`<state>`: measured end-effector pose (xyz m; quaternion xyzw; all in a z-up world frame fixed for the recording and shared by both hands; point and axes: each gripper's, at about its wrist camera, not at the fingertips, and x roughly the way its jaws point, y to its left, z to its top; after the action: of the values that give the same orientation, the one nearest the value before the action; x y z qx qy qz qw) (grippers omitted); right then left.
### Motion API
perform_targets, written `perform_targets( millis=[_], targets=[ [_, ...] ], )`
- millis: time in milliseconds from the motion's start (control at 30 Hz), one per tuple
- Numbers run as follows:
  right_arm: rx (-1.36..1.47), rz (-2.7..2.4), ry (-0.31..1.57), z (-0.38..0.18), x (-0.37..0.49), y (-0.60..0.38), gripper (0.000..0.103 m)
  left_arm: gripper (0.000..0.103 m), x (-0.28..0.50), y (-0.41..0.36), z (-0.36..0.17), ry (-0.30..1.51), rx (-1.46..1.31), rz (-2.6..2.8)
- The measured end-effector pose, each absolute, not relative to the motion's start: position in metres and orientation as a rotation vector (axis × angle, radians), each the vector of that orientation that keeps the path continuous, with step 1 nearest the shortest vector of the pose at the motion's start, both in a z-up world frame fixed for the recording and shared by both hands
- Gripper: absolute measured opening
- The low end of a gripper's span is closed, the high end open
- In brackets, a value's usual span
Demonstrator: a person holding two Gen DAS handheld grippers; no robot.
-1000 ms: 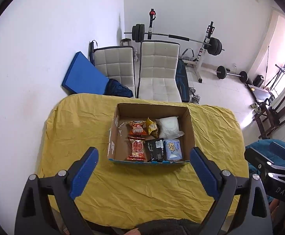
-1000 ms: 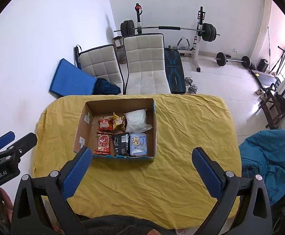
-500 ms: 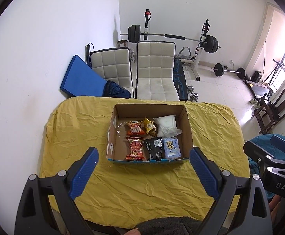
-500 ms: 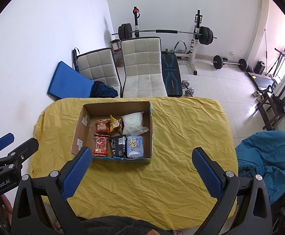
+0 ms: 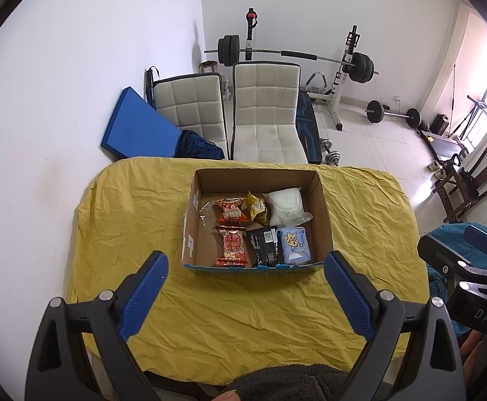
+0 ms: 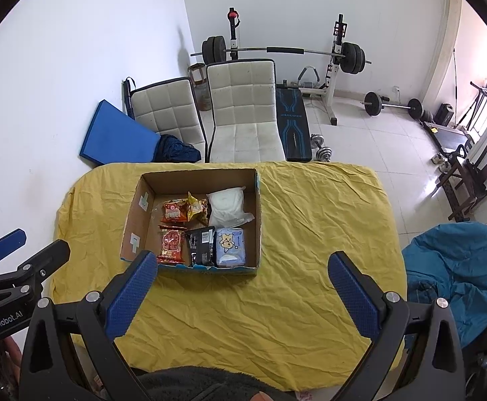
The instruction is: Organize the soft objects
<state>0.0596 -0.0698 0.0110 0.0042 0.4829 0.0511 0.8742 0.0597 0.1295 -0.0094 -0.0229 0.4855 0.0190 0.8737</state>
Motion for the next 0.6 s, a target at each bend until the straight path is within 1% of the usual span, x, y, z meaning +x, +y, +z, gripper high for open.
perform_targets(
  millis=[67, 133, 600],
  targets=[
    [0.009, 0.105, 1.01, 0.0099, 0.0599, -0.0701, 0.103, 0.096, 0.0605, 0.1282, -0.0096, 1.013, -0.041, 0.043],
    [0.006, 0.106, 1.01, 0.01, 0.0595, -0.0702, 0.103, 0.102, 0.061, 0.1274, -0.0095, 1.011, -0.029, 0.047],
    [-0.002, 0.089, 0.998, 0.0051, 0.0629, -0.0704, 0.103, 0.102, 0.0667, 0.133, -0.0129, 1.016, -0.051, 0.048]
  ],
)
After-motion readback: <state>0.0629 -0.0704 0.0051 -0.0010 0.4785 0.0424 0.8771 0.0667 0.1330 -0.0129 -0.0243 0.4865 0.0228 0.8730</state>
